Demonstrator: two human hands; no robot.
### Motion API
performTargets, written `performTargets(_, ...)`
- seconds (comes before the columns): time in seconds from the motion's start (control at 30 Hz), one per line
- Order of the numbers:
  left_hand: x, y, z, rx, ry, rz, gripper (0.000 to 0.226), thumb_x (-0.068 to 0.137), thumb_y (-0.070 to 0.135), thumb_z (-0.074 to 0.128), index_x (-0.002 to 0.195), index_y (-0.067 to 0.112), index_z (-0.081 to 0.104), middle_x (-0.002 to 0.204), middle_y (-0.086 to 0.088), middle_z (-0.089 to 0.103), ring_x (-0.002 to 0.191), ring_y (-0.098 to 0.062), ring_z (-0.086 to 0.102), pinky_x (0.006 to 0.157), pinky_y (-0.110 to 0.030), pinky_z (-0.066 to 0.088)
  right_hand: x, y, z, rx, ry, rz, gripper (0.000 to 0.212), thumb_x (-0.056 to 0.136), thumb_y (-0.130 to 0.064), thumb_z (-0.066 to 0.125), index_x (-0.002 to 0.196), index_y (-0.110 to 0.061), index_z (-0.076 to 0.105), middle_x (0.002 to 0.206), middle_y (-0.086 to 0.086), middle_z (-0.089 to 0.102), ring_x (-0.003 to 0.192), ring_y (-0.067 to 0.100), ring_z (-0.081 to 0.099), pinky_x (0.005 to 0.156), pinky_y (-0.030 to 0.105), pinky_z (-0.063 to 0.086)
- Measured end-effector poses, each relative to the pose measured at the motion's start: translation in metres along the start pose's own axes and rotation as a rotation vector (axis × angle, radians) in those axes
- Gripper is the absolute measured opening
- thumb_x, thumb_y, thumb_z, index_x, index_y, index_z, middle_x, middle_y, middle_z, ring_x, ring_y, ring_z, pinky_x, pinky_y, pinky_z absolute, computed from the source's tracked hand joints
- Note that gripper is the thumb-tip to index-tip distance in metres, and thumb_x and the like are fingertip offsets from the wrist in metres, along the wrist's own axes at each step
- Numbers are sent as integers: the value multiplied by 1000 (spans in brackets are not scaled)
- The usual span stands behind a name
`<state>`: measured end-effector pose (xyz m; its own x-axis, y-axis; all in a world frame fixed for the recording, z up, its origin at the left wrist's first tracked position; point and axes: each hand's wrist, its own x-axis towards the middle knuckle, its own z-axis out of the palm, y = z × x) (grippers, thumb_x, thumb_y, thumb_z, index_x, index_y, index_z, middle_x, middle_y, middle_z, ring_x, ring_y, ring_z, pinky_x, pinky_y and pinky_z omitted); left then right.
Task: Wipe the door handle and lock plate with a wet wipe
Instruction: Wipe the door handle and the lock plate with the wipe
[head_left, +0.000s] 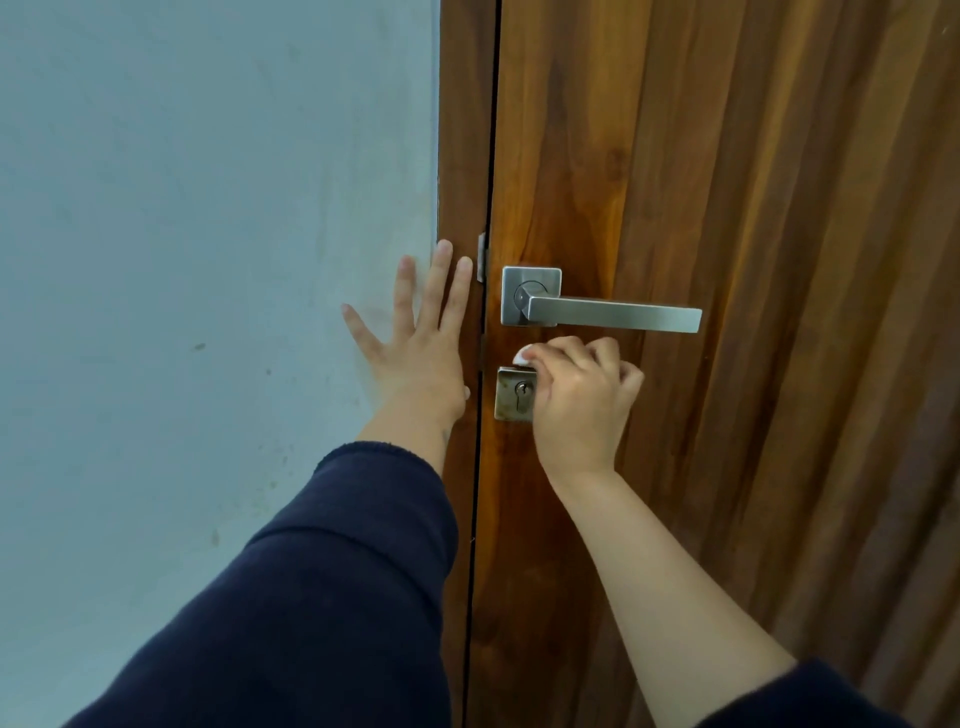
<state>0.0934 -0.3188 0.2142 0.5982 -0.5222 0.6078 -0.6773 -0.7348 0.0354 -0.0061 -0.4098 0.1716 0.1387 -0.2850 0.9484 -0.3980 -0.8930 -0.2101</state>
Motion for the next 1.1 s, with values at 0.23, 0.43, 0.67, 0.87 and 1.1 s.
performTargets(0.23, 0, 0, 3, 8, 38, -5, 137, 79, 30, 76, 122, 29, -54, 143, 6, -50, 139, -27, -35, 107, -69, -4, -6, -11, 10, -53, -59, -206, 16, 88, -15, 62, 98, -19, 74, 101, -1, 71, 102, 24, 58, 86, 39, 33)
performTargets(0.43, 2, -1, 3, 12, 30, -5, 139, 78, 32, 78, 123, 30, -54, 140, 6, -52, 139, -27, -35, 108, -69, -2, -1, 5, 0, -84, 41, -99, 20, 90, -18, 56, 97, -17, 75, 97, 1, 72, 99, 26, 59, 85, 41, 33)
performTargets(0.67, -3, -9, 4, 43, 32, 49, 130, 77, 54, 70, 138, 26, -41, 148, 4, -44, 141, -28, -33, 108, -67, -7, 2, -15, 2, -38, 36, -182, 15, 90, -18, 61, 97, -19, 75, 95, -1, 73, 97, 23, 61, 78, 39, 40)
performTargets(0.87, -5, -11, 8, 7, 35, 35, 127, 81, 53, 68, 136, 27, -44, 146, 6, -46, 140, -28, -33, 109, -65, -9, 2, -20, 10, 24, -17, -177, 17, 88, -11, 62, 100, -13, 75, 93, 3, 73, 83, 22, 66, 65, 34, 51)
performTargets(1.1, -5, -9, 8, -22, 15, 20, 125, 82, 49, 68, 137, 28, -42, 138, 7, -53, 139, -29, -35, 109, -64, -9, -20, -3, 4, -30, 34, -228, 24, 92, -19, 53, 101, -10, 74, 93, 5, 73, 84, 22, 64, 64, 30, 42)
